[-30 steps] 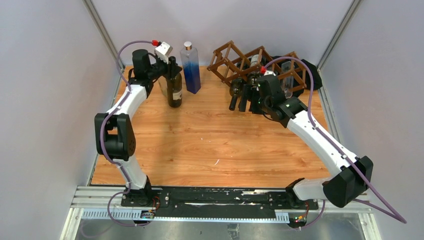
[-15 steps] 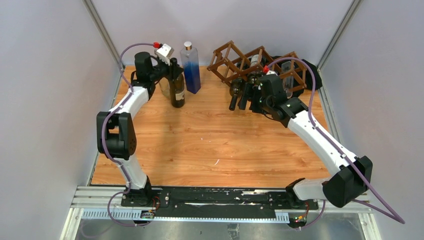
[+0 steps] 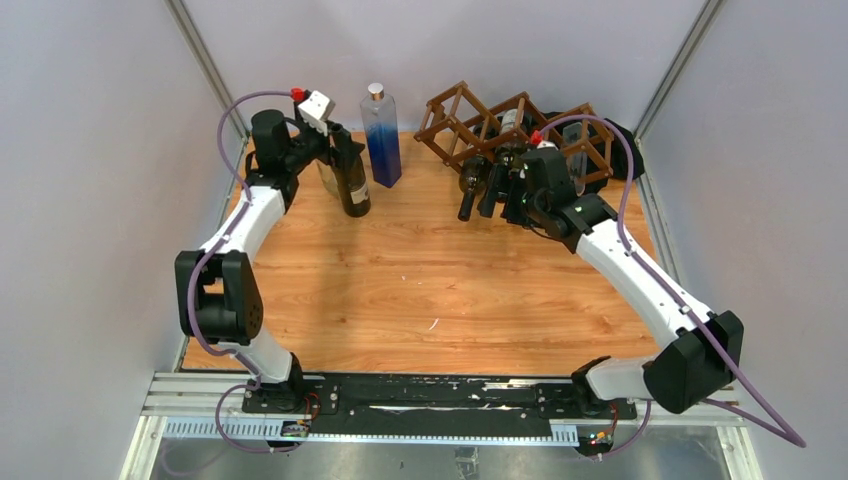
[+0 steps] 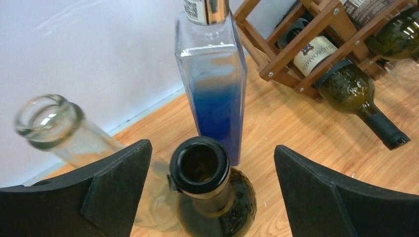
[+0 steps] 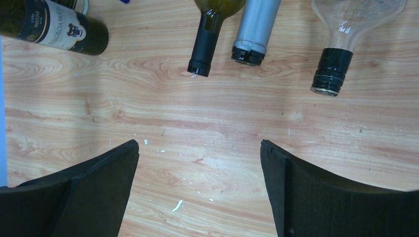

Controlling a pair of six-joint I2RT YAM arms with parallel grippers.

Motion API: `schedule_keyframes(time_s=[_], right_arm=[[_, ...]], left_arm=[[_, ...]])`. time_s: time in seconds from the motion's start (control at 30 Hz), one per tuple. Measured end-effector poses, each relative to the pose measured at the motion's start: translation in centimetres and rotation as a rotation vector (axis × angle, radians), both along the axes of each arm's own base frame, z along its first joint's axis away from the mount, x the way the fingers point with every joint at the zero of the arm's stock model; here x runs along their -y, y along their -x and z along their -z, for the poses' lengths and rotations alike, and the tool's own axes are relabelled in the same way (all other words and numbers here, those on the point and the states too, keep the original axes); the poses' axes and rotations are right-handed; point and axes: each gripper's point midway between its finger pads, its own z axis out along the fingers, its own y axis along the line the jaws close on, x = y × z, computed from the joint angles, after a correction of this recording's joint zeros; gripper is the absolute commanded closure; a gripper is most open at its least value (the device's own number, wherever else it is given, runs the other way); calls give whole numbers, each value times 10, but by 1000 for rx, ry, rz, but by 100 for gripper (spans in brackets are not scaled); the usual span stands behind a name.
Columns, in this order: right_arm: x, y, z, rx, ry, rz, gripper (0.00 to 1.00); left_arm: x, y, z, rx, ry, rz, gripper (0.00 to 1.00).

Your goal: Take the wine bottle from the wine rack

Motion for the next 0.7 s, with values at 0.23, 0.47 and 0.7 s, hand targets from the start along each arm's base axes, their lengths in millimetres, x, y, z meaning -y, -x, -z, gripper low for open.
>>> schedule_keyframes(time_s=[0.23, 0.47, 0.7], right_arm=[[6, -17, 13, -56, -11, 23, 3], [17, -38, 35, -127, 4, 74, 6], [21, -83, 40, -128, 30, 132, 15]], left_arm=[[-20, 11, -47, -25, -77, -83, 0], [-44, 73, -88, -43, -183, -151, 0], [-56, 121, -77, -140, -265, -155, 0]])
